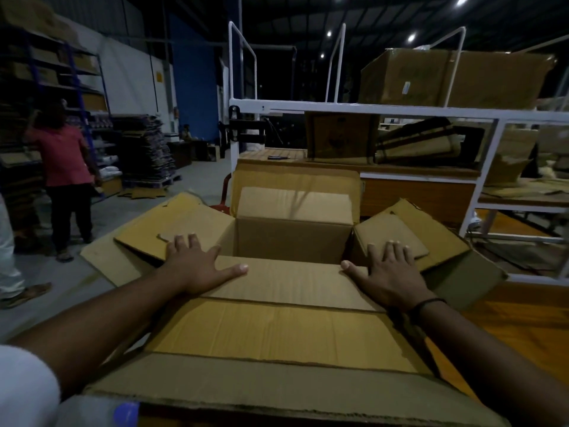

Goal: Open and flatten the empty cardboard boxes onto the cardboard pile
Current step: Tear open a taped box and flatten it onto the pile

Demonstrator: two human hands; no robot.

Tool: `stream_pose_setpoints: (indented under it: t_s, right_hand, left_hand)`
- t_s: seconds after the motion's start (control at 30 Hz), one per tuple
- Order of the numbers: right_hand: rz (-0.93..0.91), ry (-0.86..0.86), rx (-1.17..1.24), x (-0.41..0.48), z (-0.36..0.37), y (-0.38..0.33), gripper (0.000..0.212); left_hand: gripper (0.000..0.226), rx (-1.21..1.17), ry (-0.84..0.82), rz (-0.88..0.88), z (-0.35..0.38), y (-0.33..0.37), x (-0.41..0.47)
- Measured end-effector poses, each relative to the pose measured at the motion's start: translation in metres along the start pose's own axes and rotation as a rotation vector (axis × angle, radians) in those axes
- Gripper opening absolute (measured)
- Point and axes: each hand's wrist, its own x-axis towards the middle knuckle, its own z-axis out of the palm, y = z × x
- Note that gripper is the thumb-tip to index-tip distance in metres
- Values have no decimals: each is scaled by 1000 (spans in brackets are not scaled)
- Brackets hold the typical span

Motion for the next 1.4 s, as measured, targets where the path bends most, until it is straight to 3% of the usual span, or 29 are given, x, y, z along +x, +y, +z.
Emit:
stream_pose_setpoints:
  t_s: [0.33, 0.57, 0.83, 1.17, 1.4]
  right_hand:
    - [-34, -48, -1, -3, -11, 0, 113]
    - [-131, 69, 98, -5, -41, -9, 90]
    - [-106, 245, 150, -11, -78, 15, 84]
    - [37, 550, 331, -45, -100, 111, 71]
    - [174, 596, 335, -45, -91, 206, 65]
  left_hand:
    - [132, 122, -148, -65, -27, 13, 3]
    - [111, -9, 36, 159, -52, 71, -8]
    - [99, -108, 223, 348, -96, 150, -19]
    - [96, -274, 363, 675, -132, 258, -20]
    - [102, -310, 355, 796, -142, 375, -38]
